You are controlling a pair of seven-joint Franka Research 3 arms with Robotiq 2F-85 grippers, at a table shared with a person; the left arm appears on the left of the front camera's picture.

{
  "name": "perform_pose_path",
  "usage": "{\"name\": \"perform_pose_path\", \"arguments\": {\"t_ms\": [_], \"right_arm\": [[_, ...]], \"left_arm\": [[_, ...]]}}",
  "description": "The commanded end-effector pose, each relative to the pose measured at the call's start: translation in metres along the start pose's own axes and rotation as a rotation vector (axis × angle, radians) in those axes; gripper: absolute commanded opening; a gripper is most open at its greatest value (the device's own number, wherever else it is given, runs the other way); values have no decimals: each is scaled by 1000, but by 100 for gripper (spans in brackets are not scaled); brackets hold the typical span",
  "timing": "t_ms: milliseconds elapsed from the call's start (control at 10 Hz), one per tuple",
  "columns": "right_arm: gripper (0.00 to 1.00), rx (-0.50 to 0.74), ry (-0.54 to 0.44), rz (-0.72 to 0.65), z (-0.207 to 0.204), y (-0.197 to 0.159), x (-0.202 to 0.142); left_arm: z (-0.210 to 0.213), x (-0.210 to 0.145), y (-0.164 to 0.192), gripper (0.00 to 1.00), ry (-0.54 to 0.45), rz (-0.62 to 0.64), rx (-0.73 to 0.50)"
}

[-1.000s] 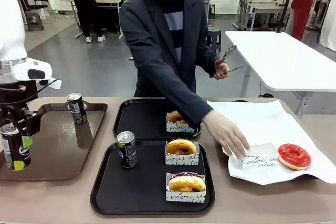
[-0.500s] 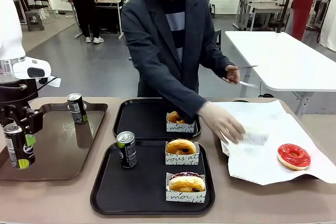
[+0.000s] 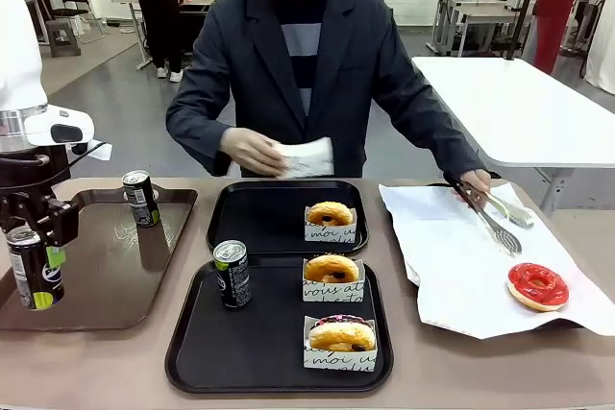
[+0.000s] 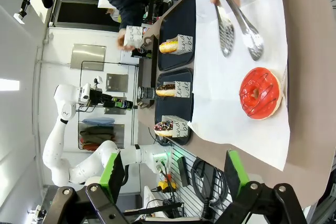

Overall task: Set up donuts and drinks on trays.
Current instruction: Pick up one Pepsi coke from the Handle tray and place it on the Flat Tray without a Pepsi coke.

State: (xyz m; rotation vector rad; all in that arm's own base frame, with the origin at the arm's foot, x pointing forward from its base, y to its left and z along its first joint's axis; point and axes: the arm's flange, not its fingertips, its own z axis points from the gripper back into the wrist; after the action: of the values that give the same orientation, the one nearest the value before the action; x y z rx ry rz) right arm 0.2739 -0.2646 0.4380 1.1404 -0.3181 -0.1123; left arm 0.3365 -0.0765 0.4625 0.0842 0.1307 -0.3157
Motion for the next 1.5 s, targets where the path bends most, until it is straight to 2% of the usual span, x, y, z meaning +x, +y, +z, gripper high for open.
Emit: {"name": "perform_pose_path", "arguments": {"t_ms": [0, 600, 800, 900, 1000, 1100, 1400], "right_arm": [[100, 26, -18, 18, 0, 1, 1], [100, 26, -18, 18, 0, 1, 1], [100, 26, -18, 18, 0, 1, 1], [100, 26, -18, 18, 0, 1, 1], [100, 26, -18, 18, 0, 1, 1], [100, 26, -18, 18, 0, 1, 1], [100, 26, -18, 18, 0, 1, 1]], "left_arm": [[0, 0, 0, 58, 0, 0, 0], [63, 33, -32, 58, -160, -56, -63], [71, 50, -50, 58, -168, -55, -77], [69, 53, -48, 58, -143, 0, -96], [63, 47, -38, 58, -75, 15, -91], [70, 45, -48, 58, -153, -52, -70], [70, 45, -48, 58, -153, -52, -70]]}}
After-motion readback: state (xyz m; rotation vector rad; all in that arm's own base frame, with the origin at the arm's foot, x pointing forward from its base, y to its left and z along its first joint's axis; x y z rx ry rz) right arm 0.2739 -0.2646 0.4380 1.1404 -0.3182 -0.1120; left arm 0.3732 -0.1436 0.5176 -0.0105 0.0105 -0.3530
